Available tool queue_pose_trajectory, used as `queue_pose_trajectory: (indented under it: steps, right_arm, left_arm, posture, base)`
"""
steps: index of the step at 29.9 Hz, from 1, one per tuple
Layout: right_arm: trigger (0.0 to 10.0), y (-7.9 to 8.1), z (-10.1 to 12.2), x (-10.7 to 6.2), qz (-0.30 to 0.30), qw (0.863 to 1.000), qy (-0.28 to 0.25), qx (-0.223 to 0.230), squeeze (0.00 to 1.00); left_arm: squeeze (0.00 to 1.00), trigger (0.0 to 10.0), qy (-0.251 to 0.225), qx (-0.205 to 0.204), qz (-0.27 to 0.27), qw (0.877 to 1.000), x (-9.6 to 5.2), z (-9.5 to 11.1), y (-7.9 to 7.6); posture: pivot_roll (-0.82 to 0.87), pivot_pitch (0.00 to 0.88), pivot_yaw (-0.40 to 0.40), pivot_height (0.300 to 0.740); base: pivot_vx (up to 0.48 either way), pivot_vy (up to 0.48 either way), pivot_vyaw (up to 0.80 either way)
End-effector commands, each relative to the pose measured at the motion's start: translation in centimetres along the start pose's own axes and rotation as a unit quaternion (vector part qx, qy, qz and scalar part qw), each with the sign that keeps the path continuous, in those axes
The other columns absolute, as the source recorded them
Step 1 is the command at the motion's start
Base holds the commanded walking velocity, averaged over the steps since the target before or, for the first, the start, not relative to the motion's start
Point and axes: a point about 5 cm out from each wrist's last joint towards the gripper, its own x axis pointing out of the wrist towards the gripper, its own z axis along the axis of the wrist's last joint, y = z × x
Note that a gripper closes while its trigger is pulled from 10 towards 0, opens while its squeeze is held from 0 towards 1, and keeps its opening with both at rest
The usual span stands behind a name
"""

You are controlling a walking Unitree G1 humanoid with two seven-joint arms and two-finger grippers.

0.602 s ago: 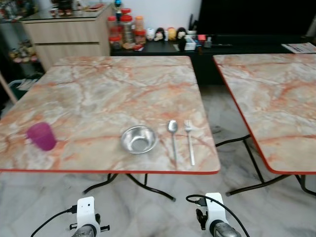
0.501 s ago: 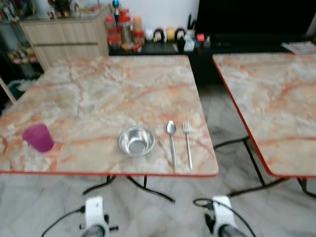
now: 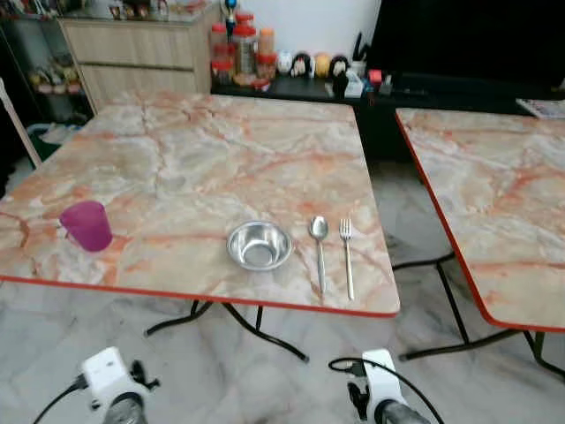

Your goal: Setting the table

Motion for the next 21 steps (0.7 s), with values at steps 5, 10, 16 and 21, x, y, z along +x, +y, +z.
queue_pose_trajectory:
  steps: [5,10,16,21]
  right_arm:
    - [10.0,0.0,0.2,0.0,0.008,1.000,0.003,-0.015,0.00]
    - [10.0,0.5,0.5,0.1,0.012,1.000,-0.001,-0.010,0.00]
    - [10.0,0.7,0.5,0.2,0.014,1.000,0.000,-0.007,0.00]
    - [10.0,0.7,0.5,0.2,0.014,1.000,0.000,-0.005,0.00]
  left_arm:
    - [1.00,10.0,-0.254,0.049,-0.022,0.966,0.2,11.7,-3.2]
    - [0.00,10.0,-0.381,0.082,-0.143,0.910,-1.9,19.0,-9.0]
    - [0.00,10.0,-0.317,0.108,-0.335,0.881,-3.5,18.5,-14.7]
    - [0.00,10.0,-0.292,0.104,-0.364,0.878,-4.1,18.5,-15.7]
  posture:
    - [0.14,0.000,-0.074,0.732]
    - [0.14,0.000,-0.066,0.732]
    - [0.12,0.000,-0.050,0.732]
    - [0.12,0.000,-0.050,0.732]
  base:
    - [0.000,0.000,0.00]
    - [0.000,0.000,0.00]
    - [0.000,0.000,0.00]
    - [0.000,0.000,0.00]
